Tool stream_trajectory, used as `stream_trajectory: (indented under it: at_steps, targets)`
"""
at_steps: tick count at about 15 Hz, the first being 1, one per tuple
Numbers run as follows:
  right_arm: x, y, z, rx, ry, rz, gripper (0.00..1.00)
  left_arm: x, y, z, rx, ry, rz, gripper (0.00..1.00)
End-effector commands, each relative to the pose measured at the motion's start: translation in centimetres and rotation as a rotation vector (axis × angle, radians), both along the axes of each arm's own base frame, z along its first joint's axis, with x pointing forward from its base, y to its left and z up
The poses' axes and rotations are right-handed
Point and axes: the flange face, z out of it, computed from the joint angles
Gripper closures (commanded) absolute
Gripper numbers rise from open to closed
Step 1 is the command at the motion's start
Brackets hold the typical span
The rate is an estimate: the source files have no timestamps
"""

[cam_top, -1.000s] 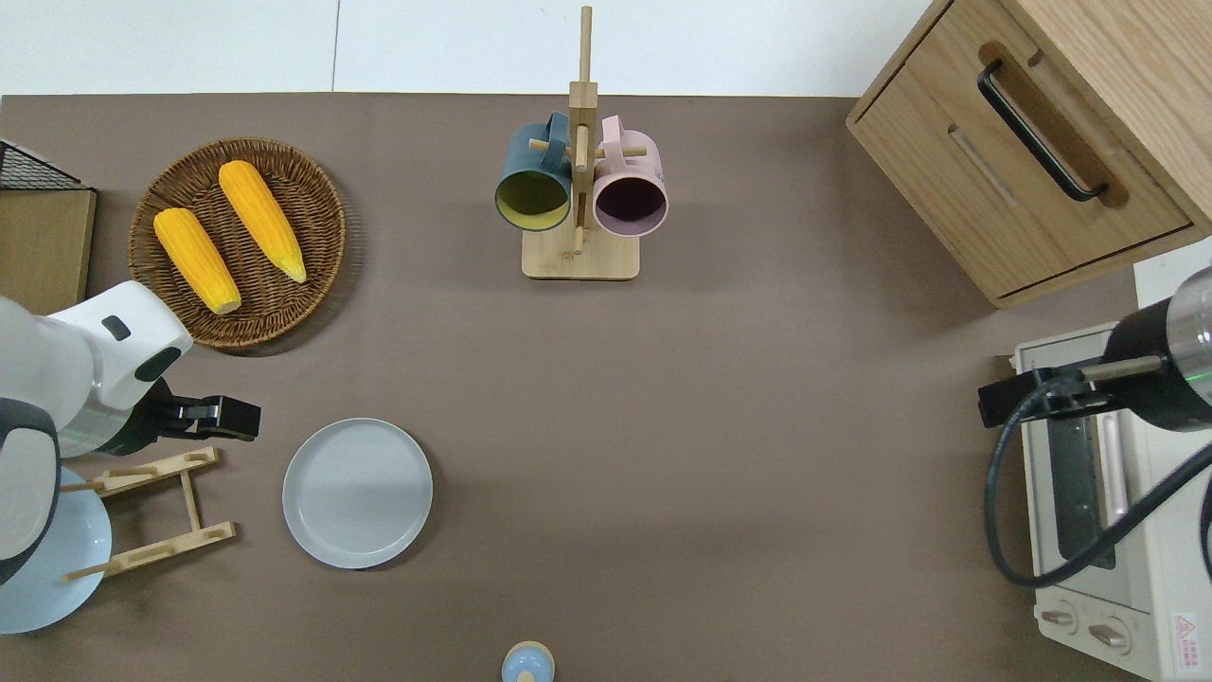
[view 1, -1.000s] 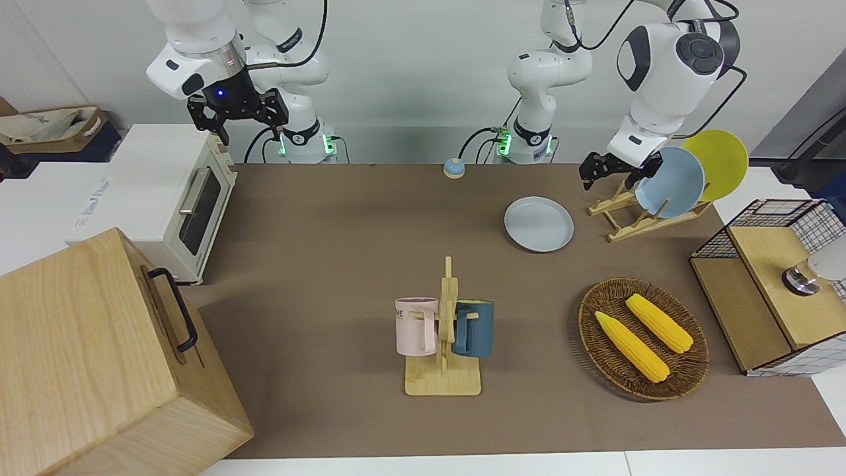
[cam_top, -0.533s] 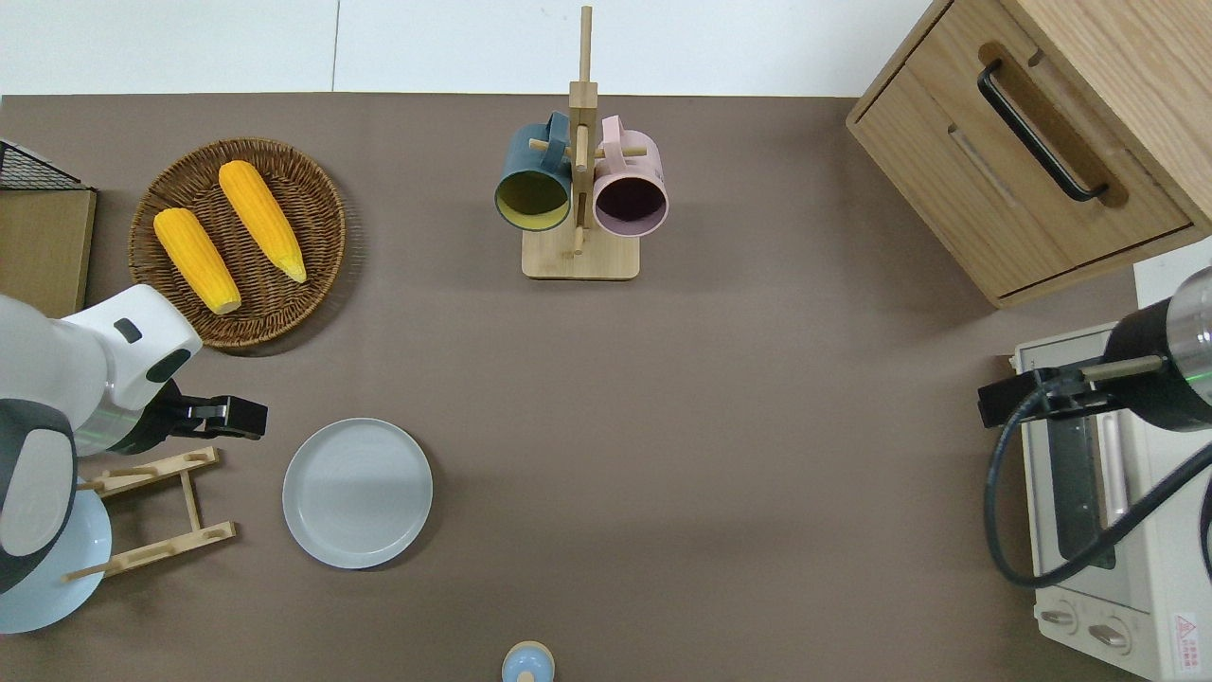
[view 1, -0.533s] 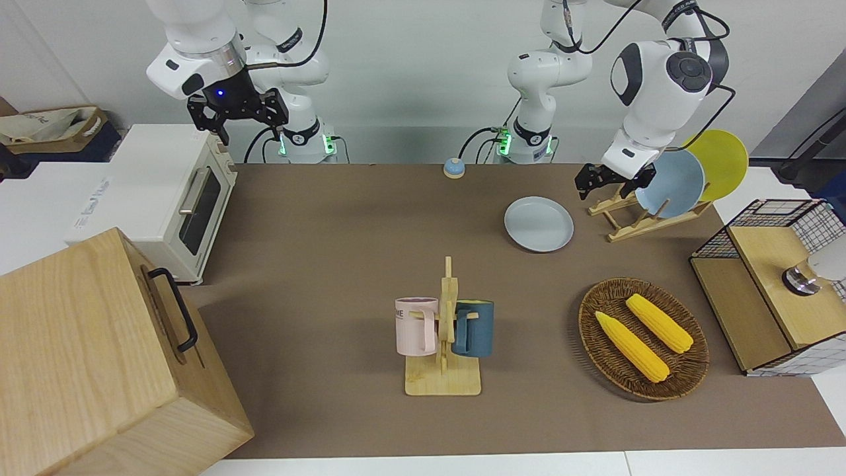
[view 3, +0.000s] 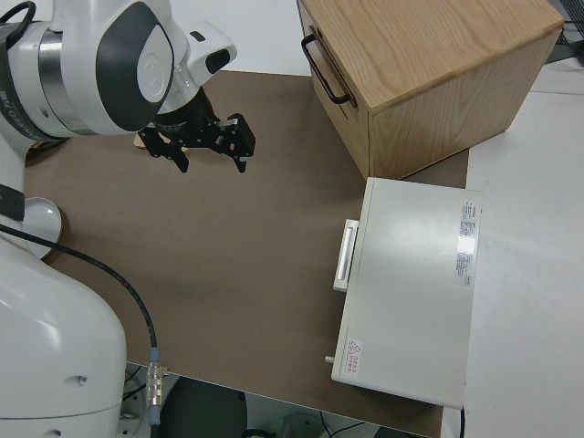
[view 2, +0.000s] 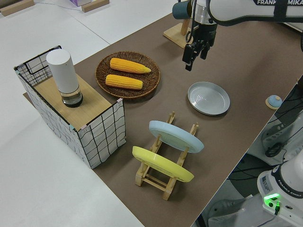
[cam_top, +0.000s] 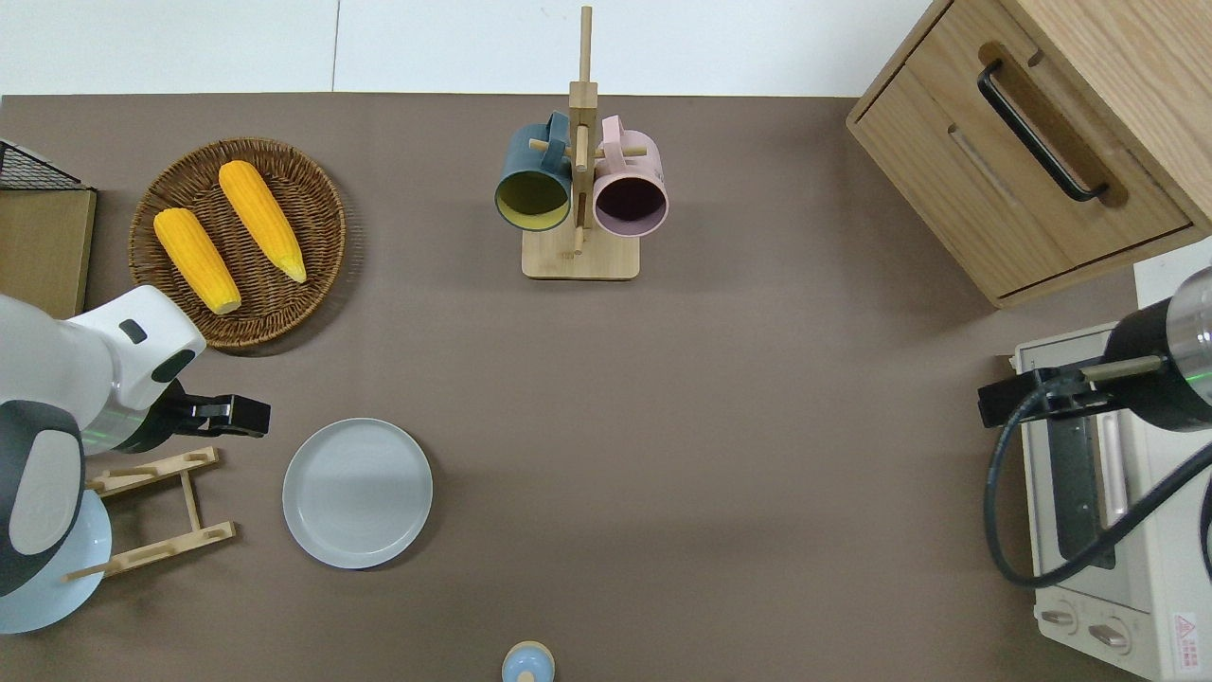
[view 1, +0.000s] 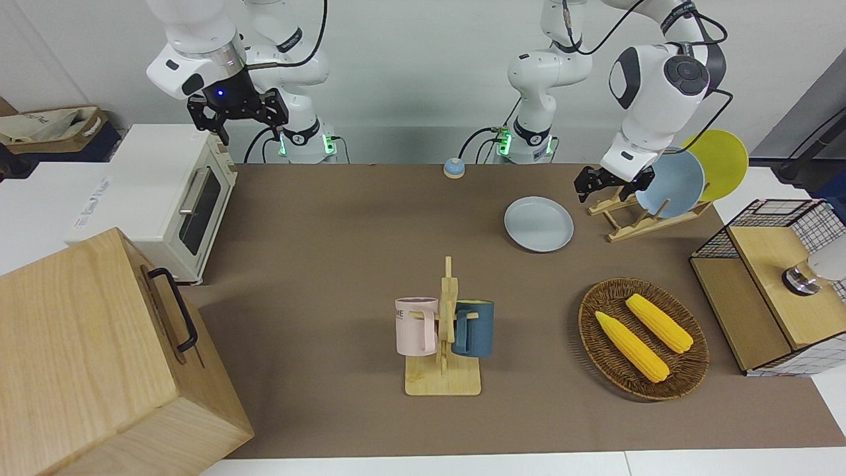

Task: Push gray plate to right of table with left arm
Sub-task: 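Move the left gripper forward toward the gray plate's near edge, then lower the left gripper onto the gray plate's rim nearest the robot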

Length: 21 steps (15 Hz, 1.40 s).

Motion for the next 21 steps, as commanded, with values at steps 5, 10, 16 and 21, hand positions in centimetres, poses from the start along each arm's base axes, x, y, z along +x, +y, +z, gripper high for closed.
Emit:
stream_trajectory:
  at_steps: [5, 10, 16, 21]
  targets:
    - [-0.3, -0.1, 0.4, 0.002, 0.004, -0.014, 0.017, -0.2, 0.9, -1.1, 0.005, -0.024, 0.023, 0.01]
    - [-0.3, -0.1, 0.4, 0.001, 0.004, -0.015, 0.017, -0.4, 1.0, -2.3, 0.004, -0.022, 0.024, 0.01]
    - [-0.3, -0.1, 0.4, 0.002, 0.004, -0.014, 0.017, -1.4, 0.9, -4.8, 0.002, -0.014, 0.023, 0.0]
    - [-0.3, -0.2, 0.4, 0.001, 0.004, -0.017, 0.017, -2.5, 1.0, -8.3, -0.004, -0.037, 0.021, 0.01]
